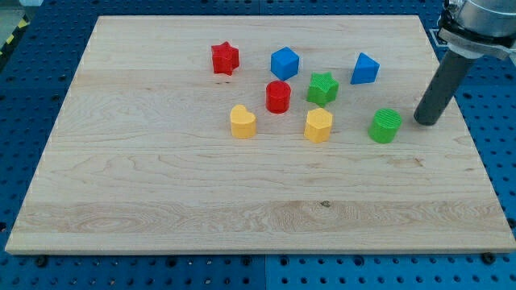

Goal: Push the blue triangle towards the blue cube

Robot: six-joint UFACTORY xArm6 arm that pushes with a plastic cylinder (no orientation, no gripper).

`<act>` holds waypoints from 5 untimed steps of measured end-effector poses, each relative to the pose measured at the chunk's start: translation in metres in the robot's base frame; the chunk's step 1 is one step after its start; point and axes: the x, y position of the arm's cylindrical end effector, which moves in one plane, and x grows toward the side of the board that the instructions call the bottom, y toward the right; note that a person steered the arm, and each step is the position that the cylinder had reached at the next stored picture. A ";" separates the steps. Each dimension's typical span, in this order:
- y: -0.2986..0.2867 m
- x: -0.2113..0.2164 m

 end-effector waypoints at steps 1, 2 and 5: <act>0.000 -0.050; -0.005 -0.085; -0.042 -0.094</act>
